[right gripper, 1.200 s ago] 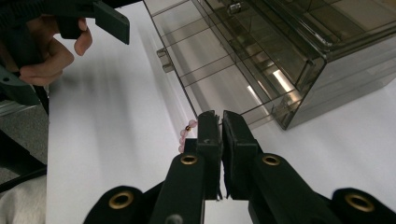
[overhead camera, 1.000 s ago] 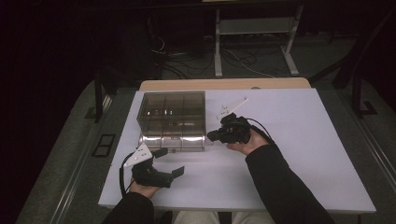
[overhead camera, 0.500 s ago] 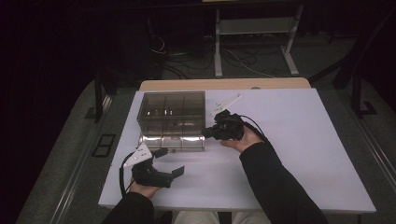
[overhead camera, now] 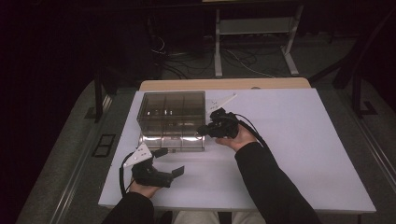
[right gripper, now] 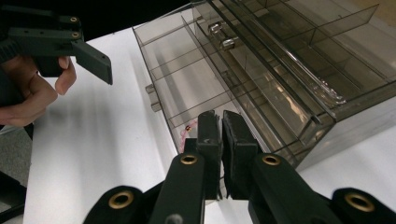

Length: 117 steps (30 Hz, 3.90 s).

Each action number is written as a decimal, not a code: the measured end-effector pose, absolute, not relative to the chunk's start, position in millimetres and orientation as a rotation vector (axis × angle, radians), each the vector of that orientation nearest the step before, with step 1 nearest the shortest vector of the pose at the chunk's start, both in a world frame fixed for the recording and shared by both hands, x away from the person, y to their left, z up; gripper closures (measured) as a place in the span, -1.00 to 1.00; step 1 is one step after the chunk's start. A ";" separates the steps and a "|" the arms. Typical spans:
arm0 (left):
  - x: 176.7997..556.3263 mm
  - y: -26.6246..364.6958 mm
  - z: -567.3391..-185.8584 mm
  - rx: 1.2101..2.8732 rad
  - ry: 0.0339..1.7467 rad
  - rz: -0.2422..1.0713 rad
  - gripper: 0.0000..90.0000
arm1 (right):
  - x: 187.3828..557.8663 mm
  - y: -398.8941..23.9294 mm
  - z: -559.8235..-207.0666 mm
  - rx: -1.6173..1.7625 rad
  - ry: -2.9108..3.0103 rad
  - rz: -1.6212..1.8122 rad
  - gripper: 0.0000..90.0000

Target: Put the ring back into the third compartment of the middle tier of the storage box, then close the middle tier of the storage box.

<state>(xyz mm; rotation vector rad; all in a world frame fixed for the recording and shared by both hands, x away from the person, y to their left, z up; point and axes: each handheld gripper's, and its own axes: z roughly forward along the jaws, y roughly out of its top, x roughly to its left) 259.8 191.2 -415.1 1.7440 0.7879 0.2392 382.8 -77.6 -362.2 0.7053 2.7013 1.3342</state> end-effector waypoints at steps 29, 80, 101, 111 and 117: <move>261.0 191.4 -414.6 1.741 0.784 0.233 -1.00 | 395.4 -59.1 -390.9 0.725 2.693 1.380 0.89; 261.7 191.1 -414.9 1.743 0.777 0.229 -1.00 | 396.6 -44.2 -406.3 0.830 2.718 1.404 0.33; 259.8 194.3 -413.0 1.718 0.790 0.242 -1.00 | 357.7 -40.6 -383.7 0.721 2.728 1.506 0.54; 259.9 194.4 -413.0 1.717 0.791 0.243 -1.00 | 349.8 -30.9 -386.2 0.697 2.739 1.453 0.98; 260.0 194.5 -413.0 1.717 0.790 0.243 -1.00 | 347.8 -25.7 -390.7 0.697 2.763 1.446 0.98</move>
